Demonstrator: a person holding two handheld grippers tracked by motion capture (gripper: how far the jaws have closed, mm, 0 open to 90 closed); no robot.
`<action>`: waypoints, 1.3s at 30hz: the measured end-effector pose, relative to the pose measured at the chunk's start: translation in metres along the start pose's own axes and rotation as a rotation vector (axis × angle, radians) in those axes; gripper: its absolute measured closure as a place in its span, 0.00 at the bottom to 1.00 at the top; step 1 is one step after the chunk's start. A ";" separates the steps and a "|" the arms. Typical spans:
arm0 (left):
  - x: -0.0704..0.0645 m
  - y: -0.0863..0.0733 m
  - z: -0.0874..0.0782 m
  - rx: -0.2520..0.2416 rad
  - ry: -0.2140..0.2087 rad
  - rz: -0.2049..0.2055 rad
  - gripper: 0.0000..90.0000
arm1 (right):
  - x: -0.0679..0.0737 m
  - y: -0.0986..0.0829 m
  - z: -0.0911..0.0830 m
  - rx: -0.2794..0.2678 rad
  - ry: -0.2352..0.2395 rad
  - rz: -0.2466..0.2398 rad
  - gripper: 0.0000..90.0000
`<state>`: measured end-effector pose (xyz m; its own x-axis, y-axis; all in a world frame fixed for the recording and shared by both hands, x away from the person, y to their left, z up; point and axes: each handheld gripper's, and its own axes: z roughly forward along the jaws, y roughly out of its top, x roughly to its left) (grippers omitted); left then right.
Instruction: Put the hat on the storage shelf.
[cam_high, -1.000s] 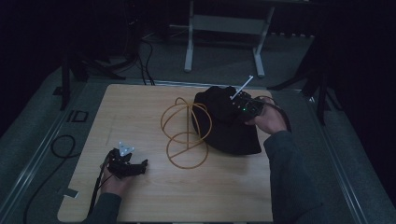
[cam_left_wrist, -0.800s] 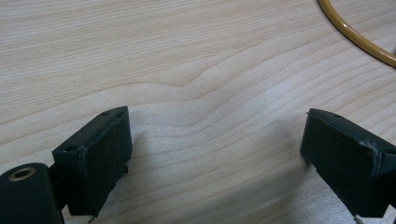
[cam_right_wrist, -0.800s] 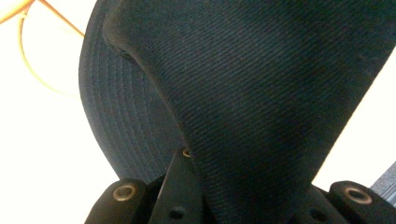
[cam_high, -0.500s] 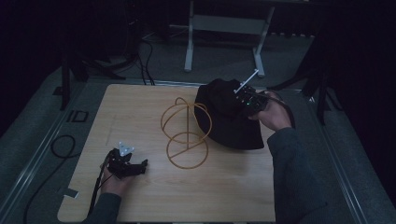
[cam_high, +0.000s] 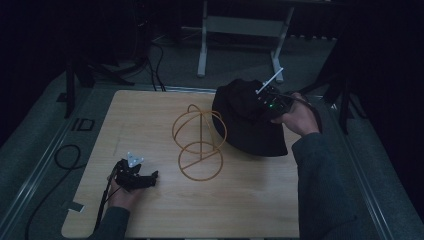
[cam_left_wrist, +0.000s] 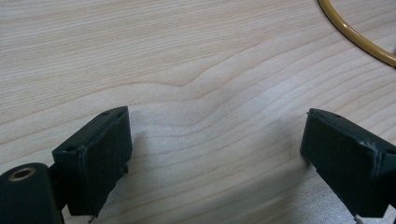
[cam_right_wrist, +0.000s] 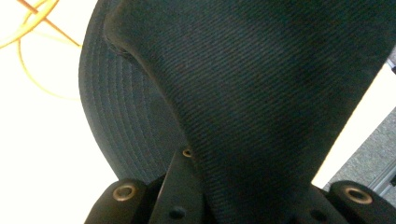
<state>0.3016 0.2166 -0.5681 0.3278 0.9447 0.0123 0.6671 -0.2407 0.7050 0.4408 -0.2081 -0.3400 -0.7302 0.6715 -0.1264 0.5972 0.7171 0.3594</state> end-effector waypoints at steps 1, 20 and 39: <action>0.000 0.000 0.000 0.000 0.000 0.000 0.10 | -0.001 0.000 -0.001 -0.003 0.003 0.002 0.98; 0.000 0.000 0.000 -0.001 0.000 0.001 0.10 | -0.007 -0.001 -0.021 -0.013 -0.014 0.006 0.98; 0.000 0.000 0.000 0.000 0.000 0.002 0.10 | -0.013 -0.003 -0.045 -0.047 0.015 -0.010 0.98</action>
<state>0.3017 0.2166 -0.5682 0.3287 0.9443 0.0135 0.6665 -0.2421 0.7051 0.4336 -0.2269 -0.2982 -0.7412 0.6612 -0.1160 0.5739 0.7138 0.4014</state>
